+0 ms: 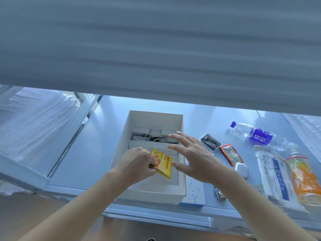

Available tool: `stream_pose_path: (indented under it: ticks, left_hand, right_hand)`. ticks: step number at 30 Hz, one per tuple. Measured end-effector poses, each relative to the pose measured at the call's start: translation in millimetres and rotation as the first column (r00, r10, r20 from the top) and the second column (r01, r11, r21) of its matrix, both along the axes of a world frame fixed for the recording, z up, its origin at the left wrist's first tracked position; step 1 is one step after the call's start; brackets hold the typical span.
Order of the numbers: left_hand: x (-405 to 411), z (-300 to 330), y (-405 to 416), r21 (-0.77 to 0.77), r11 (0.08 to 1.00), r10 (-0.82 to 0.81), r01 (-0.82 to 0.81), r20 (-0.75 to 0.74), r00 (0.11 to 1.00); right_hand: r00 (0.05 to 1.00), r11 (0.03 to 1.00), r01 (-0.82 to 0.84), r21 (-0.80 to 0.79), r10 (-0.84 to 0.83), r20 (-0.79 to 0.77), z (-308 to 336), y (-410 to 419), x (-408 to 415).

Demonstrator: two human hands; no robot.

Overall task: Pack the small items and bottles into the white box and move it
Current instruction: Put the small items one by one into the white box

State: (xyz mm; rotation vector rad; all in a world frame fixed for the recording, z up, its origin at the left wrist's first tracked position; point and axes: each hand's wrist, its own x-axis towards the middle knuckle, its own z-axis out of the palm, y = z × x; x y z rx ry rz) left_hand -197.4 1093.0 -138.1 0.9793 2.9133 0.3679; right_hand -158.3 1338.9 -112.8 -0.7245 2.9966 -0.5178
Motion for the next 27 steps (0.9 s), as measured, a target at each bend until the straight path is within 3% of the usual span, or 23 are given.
stream_pose_path:
  ticks: [5,12,21,24,27]
  left_hand:
    - [-5,-7,21,-0.04,0.999,0.034,-0.036,-0.031,0.999]
    - [-5,-17,25,-0.12,0.993,0.013,0.024,0.298,0.954]
    - [-7,-19,18,-0.211,0.963,-0.055,0.168,0.457,0.888]
    - [-4,-13,14,-0.223,0.961,-0.052,0.163,0.434,0.899]
    - [1,-6,18,-0.225,0.966,-0.068,0.128,0.254,0.965]
  right_hand:
    - [0.999,0.997,0.037,-0.066,-0.035,0.033,-11,11,16]
    - [0.994,0.992,0.049,-0.114,-0.037,0.098,-15,25,34]
    - [0.991,0.991,0.043,-0.126,-0.026,0.131,-15,25,36]
    - [0.991,0.99,0.036,-0.133,-0.018,0.133,-15,27,35]
    - [0.992,0.992,0.025,-0.127,-0.009,0.125,-15,32,34]
